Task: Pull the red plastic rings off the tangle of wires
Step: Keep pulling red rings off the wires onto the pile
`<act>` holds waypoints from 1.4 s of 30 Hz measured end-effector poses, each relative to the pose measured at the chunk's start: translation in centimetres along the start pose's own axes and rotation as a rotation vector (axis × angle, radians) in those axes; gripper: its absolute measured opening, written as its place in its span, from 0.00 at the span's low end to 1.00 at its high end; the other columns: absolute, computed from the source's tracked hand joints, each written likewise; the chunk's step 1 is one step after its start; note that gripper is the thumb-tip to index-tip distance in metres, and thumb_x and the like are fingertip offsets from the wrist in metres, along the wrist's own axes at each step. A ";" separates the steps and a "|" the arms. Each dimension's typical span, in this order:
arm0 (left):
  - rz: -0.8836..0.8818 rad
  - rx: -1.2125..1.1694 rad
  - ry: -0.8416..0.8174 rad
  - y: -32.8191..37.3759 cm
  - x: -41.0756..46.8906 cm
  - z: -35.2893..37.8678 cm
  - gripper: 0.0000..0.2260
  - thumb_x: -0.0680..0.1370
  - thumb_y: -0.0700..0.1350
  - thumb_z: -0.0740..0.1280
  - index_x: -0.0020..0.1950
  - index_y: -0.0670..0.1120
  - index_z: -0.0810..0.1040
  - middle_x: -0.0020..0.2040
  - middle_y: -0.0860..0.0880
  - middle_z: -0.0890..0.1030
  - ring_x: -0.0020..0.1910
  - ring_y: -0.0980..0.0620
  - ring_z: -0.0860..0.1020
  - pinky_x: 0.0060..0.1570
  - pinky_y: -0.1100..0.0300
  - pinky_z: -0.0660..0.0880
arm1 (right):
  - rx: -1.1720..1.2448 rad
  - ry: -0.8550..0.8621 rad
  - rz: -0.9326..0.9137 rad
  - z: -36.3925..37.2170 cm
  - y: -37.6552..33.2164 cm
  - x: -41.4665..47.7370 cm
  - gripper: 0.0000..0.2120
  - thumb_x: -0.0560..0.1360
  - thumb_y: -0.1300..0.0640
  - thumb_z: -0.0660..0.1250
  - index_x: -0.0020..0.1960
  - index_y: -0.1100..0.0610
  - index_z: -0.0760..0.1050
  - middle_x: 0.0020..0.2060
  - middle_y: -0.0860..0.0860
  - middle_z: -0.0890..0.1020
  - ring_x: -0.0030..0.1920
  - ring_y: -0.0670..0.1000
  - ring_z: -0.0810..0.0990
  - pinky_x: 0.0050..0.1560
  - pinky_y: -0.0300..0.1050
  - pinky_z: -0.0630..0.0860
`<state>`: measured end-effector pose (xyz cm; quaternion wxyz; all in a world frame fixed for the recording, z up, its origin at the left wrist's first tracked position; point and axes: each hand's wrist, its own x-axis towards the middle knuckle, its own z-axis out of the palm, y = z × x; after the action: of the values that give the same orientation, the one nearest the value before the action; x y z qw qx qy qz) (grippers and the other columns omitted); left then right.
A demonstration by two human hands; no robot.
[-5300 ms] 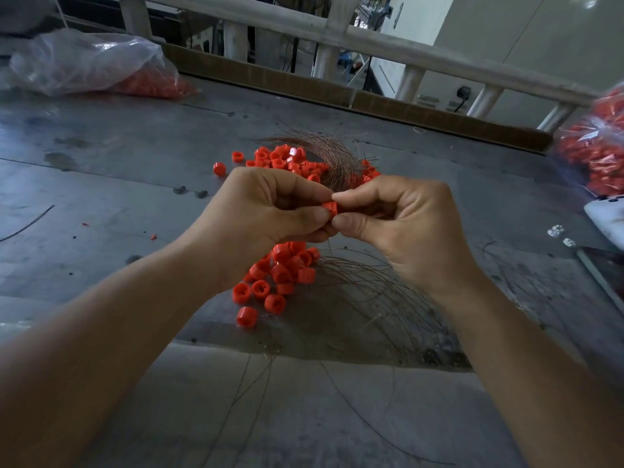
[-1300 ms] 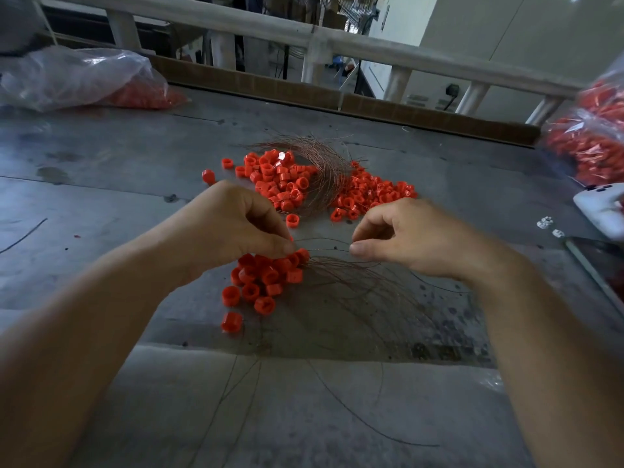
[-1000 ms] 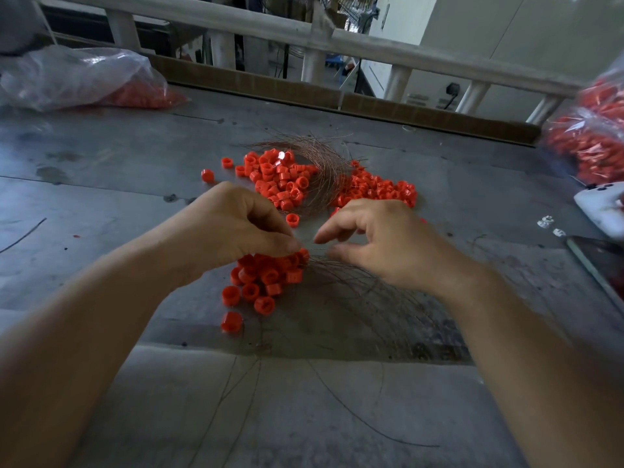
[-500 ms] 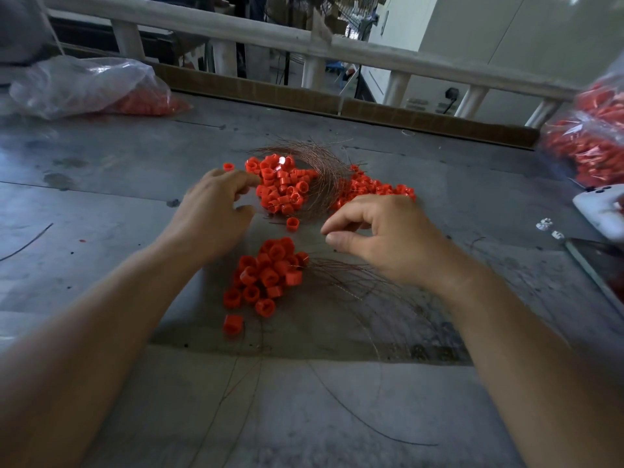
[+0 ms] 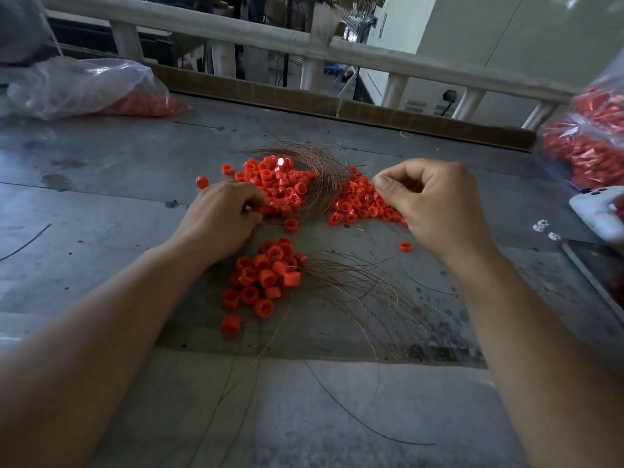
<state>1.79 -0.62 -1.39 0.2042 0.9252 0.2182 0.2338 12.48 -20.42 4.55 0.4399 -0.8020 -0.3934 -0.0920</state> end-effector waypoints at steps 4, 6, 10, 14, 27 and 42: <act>-0.005 -0.027 0.079 0.2 0.0 0.0 0.08 0.73 0.39 0.69 0.51 0.45 0.81 0.49 0.47 0.81 0.44 0.56 0.71 0.42 0.65 0.65 | -0.019 -0.005 0.010 0.0 0.2 0.0 0.04 0.73 0.56 0.68 0.40 0.49 0.78 0.33 0.39 0.78 0.33 0.35 0.76 0.36 0.24 0.71; -0.040 -0.050 0.131 0.2 0.0 -0.1 0.09 0.72 0.40 0.70 0.51 0.45 0.81 0.46 0.49 0.81 0.40 0.58 0.71 0.35 0.71 0.62 | -0.029 -0.005 0.012 0.0 0.2 0.0 0.03 0.73 0.56 0.68 0.41 0.51 0.79 0.33 0.39 0.78 0.33 0.35 0.76 0.36 0.24 0.71; -0.066 -0.137 0.143 0.2 -0.1 -0.4 0.07 0.71 0.42 0.72 0.48 0.46 0.82 0.35 0.61 0.73 0.34 0.66 0.70 0.33 0.74 0.62 | -0.036 -0.009 0.008 0.2 0.2 0.1 0.05 0.73 0.57 0.68 0.39 0.49 0.78 0.31 0.39 0.78 0.31 0.33 0.75 0.34 0.23 0.69; 0.017 -0.247 0.118 1.1 -0.3 -0.5 0.06 0.70 0.43 0.73 0.46 0.49 0.81 0.41 0.59 0.75 0.39 0.63 0.74 0.38 0.72 0.66 | -0.073 -0.037 0.030 0.5 0.2 0.0 0.03 0.73 0.57 0.68 0.41 0.53 0.80 0.32 0.40 0.78 0.32 0.37 0.76 0.35 0.25 0.71; 0.052 -0.291 -0.064 1.5 -0.2 0.0 0.11 0.72 0.42 0.71 0.54 0.48 0.81 0.46 0.57 0.79 0.43 0.65 0.74 0.42 0.79 0.66 | -0.087 -0.062 0.018 0.7 0.2 0.0 0.03 0.73 0.57 0.69 0.43 0.55 0.81 0.28 0.37 0.74 0.28 0.31 0.73 0.30 0.22 0.66; -0.065 -1.188 -0.304 4.7 -2.3 -3.0 0.12 0.59 0.43 0.70 0.42 0.49 0.84 0.40 0.50 0.85 0.42 0.55 0.82 0.44 0.66 0.78 | 0.105 -0.330 -0.161 2.5 -1.1 -1.2 0.18 0.72 0.64 0.68 0.61 0.53 0.75 0.43 0.36 0.76 0.41 0.36 0.76 0.43 0.26 0.70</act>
<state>-0.13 -4.78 2.48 0.7210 0.6690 0.0469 0.1745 10.41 -18.80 3.22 0.4017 -0.7483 -0.5272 0.0265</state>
